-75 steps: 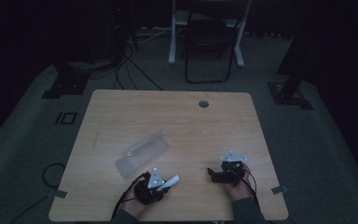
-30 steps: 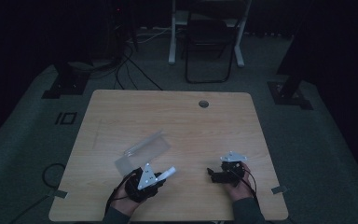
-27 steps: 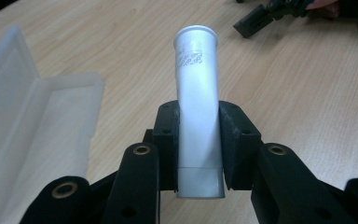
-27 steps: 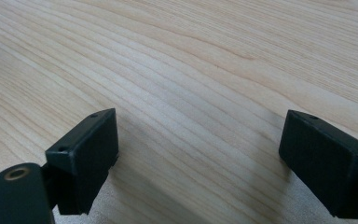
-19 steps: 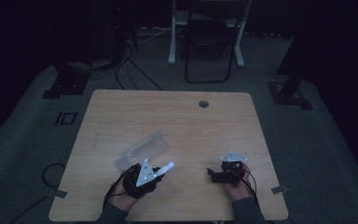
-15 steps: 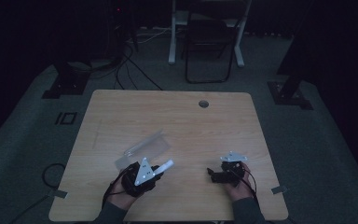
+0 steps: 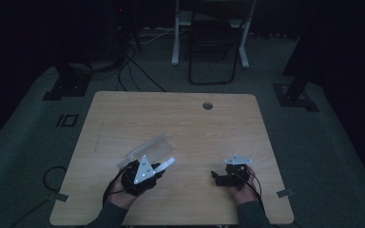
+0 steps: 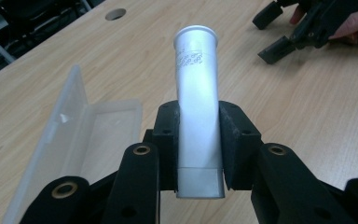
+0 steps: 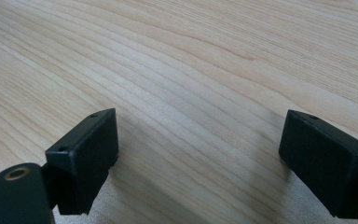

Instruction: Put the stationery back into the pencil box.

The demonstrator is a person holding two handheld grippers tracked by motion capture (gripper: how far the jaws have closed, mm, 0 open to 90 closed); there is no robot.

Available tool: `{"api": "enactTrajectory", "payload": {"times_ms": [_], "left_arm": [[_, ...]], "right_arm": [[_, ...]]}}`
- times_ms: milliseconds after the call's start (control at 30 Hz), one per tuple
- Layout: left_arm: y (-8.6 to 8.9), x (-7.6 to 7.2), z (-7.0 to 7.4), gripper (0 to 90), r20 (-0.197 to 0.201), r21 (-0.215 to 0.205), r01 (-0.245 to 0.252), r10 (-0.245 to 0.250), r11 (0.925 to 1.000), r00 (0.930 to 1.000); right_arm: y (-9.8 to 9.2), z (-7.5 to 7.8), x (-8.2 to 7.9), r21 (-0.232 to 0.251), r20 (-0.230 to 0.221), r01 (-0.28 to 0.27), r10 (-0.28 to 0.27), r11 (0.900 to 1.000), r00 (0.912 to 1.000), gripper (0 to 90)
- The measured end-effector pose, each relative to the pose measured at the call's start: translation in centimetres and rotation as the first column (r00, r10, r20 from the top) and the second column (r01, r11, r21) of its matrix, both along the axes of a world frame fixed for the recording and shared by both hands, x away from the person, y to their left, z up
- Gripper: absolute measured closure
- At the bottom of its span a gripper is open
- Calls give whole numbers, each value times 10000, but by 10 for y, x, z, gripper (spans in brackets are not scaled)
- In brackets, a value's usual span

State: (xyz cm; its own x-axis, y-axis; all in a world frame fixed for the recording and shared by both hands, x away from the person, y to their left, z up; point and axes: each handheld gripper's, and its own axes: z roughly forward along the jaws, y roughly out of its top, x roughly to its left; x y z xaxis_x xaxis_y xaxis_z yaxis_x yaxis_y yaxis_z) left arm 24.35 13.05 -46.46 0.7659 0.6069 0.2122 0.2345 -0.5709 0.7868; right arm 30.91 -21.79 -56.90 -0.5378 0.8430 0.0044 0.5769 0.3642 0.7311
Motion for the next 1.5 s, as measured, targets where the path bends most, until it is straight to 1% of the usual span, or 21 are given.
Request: {"api": "enactTrajectory", "payload": {"times_ms": [200, 433, 467, 600, 667, 700, 733, 800, 833, 1100, 1400, 1500], "left_arm": [[2, 5, 4, 707, 113, -158, -71, 72, 9999, 9999], [3, 8, 6, 707, 183, -223, -157, 161, 9996, 9997], [4, 9, 6, 707, 248, -283, -199, 206, 9994, 9995], [5, 11, 7, 707, 301, -369, -293, 304, 9989, 9991], [6, 13, 7, 707, 276, -500, -320, 334, 9982, 9991], [6, 13, 7, 708, 276, -500, -320, 334, 9982, 9991], [7, 15, 8, 708, 293, -603, -374, 392, 9975, 9988], [7, 15, 8, 707, 293, -603, -374, 392, 9975, 9988], [8, 17, 8, 707, 324, -667, -462, 485, 9967, 9983], [10, 23, 7, 708, 402, -710, -764, 794, 9945, 9960], [12, 32, 2, 708, 454, -747, -1110, 1146, 9910, 9924], [12, 34, 1, 708, 503, -663, -1216, 1250, 9904, 9909]], "right_arm": [[0, 0, 0, -1, 0, 0, 0, 10000, 10000, 116], [0, 0, 0, 0, -1, -1, 1, 10000, 10000, 115], [0, 0, 0, -2, -1, -3, 3, 10000, 10000, 115], [0, 0, 0, -2, 0, -2, 2, 10000, 10000, 115], [0, 0, 0, 2, -1, 2, -2, 10000, 10000, 116], [0, 0, 0, 2, -1, 2, -2, 10000, 10000, 116], [0, 0, 0, -1, 0, -1, 1, 10000, 10000, 116], [0, 0, 0, -1, 1, -1, 1, 10000, 10000, 116], [0, 0, 0, -1, 1, -1, 1, 10000, 10000, 115], [0, 0, 0, -1, 0, 1, -1, 10000, 10000, 116], [0, 0, 0, 0, 0, 2, -2, 10000, 10000, 115], [0, 0, 0, 0, 1, 0, 0, 10000, 10000, 115]]}}
